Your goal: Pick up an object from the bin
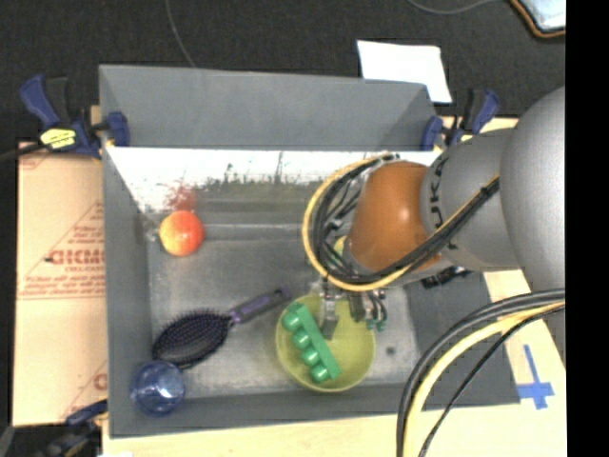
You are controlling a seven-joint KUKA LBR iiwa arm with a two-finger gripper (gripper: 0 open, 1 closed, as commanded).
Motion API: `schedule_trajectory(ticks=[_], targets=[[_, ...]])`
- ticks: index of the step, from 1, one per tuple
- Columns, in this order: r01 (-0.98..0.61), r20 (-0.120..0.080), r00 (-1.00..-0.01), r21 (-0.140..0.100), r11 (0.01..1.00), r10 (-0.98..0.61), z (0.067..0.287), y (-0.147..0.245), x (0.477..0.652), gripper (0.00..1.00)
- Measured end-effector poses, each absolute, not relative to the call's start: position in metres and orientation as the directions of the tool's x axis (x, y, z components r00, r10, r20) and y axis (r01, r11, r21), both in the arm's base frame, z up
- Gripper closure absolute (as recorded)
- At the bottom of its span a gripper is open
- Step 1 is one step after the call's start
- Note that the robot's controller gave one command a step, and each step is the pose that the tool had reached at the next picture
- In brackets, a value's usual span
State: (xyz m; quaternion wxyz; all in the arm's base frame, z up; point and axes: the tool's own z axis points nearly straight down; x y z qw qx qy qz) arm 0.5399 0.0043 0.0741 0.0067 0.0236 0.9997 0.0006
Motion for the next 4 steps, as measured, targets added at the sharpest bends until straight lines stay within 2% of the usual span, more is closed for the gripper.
schedule_trajectory(ticks=[1,2,3,4], targets=[[0.047,-0.013,-0.999,0.001,0.999,0.047,0.074,0.004,0.54,1.0],[0.045,-0.006,-0.999,0.001,0.999,0.045,0.086,0.004,0.537,1.0],[0.045,-0.01,-0.999,0.0,0.999,0.045,0.116,0.003,0.538,1.0],[0.042,-0.014,-0.999,0.0,0.999,0.042,0.133,0.003,0.539,1.0]])
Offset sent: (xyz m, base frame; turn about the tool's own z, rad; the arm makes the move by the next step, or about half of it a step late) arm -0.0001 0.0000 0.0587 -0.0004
